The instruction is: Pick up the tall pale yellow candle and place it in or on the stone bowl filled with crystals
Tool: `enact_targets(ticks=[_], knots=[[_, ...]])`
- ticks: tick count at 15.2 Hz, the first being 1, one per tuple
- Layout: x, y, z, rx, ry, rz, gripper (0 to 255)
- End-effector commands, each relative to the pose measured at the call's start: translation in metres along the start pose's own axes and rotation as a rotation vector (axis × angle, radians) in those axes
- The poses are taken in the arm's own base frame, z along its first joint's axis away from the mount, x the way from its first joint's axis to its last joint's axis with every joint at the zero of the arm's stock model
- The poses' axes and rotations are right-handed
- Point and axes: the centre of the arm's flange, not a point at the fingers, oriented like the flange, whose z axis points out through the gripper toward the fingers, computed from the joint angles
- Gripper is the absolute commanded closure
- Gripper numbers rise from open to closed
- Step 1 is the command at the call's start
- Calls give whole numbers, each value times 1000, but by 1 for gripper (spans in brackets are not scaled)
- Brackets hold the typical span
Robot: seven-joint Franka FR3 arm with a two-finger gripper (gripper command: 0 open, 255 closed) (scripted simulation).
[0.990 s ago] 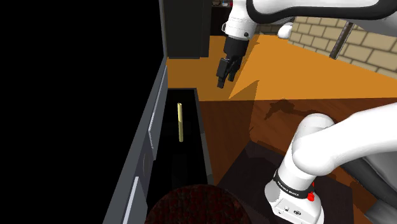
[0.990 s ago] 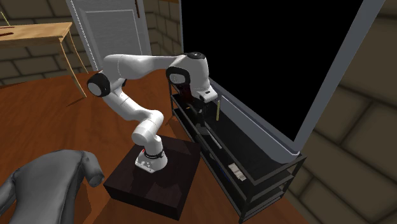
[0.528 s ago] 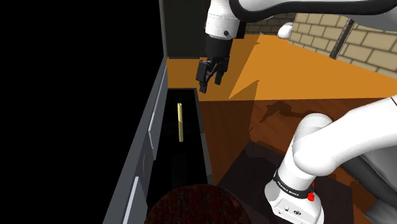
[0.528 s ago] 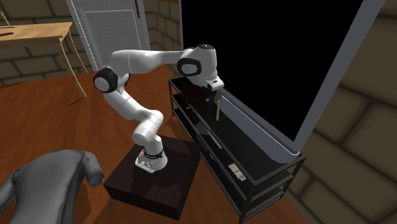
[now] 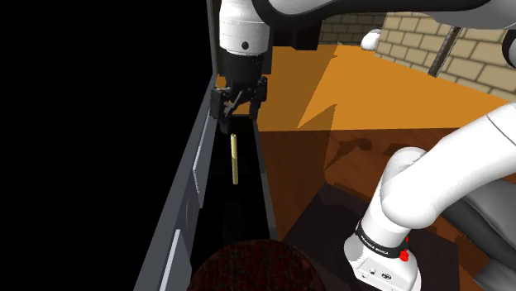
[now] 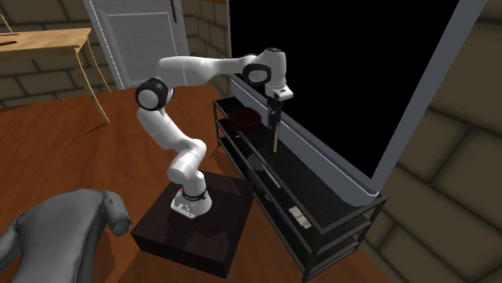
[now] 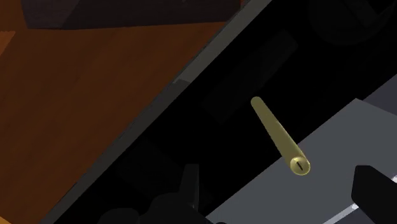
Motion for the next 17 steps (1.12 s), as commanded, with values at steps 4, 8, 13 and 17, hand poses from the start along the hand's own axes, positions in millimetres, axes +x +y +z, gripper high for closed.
enact_targets(ticks=[4, 8, 13, 17], knots=[[1, -21, 16, -7, -2, 12, 0], [1, -21, 37, -7, -2, 12, 0], [1, -21, 40, -7, -2, 12, 0], [1, -21, 40, -7, -2, 12, 255]])
